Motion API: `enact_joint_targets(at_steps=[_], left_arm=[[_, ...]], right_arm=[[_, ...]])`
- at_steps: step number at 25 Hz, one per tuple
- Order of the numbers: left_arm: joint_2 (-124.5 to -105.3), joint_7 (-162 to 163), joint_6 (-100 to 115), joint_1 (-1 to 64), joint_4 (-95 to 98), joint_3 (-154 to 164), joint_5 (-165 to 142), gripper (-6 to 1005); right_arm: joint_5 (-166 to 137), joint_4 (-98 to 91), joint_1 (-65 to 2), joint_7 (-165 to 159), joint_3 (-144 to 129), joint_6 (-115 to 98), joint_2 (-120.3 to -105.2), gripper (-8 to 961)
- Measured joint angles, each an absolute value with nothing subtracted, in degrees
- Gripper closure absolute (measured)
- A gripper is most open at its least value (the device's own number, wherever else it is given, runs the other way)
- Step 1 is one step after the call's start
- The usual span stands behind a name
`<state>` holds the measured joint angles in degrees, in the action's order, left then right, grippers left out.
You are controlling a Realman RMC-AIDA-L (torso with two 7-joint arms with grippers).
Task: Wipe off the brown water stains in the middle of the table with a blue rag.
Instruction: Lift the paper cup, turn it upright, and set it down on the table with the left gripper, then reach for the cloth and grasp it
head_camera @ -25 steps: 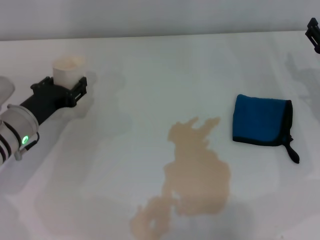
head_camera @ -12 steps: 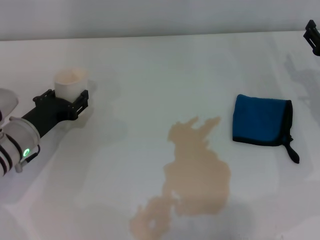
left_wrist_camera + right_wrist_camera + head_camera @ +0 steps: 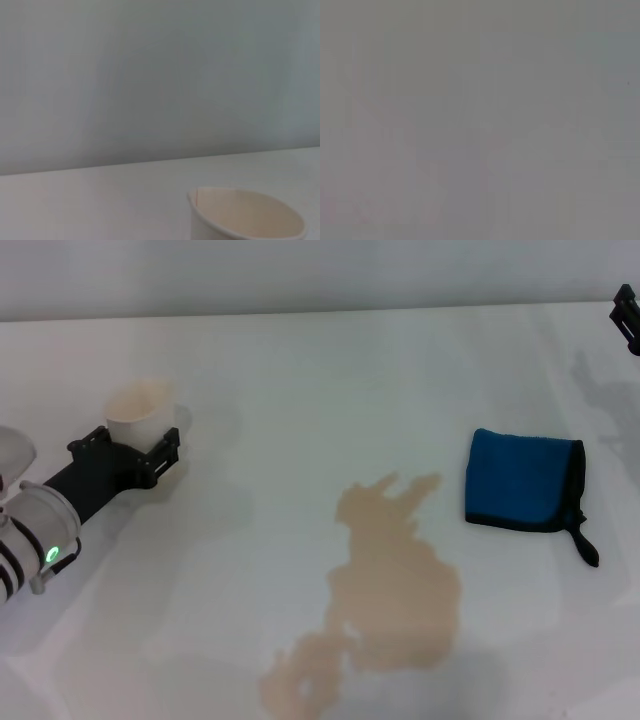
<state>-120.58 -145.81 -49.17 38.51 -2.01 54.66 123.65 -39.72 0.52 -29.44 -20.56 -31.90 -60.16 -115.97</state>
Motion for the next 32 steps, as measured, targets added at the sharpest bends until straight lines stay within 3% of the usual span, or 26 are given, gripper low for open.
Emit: enact_joint_targets(at_steps=[5, 11, 16, 32], left_arm=[[-120.58, -145.81, -49.78, 38.43, -2.44, 54.46, 123.33, 361], [-120.58, -145.68, -49.84, 38.26, -2.46, 54.44, 123.32, 181], [-120.58, -145.39, -49.87, 38.18, -2.78, 54.50, 123.31, 106], [-120.24, -139.99, -58.24, 32.79, -5.45, 53.27, 124.33, 110]], right_arm=[[-39.72, 0.53, -29.65, -20.57, -31.90, -60.20, -116.01, 96], [-39.72, 0.46, -29.91, -20.57, -31.90, -60.08, -116.01, 96], [-39.72, 0.32, -29.97, -20.57, -31.90, -60.05, -116.02, 96], [-39.72, 0.26, -30.43, -20.57, -31.90, -59.98, -116.02, 96]])
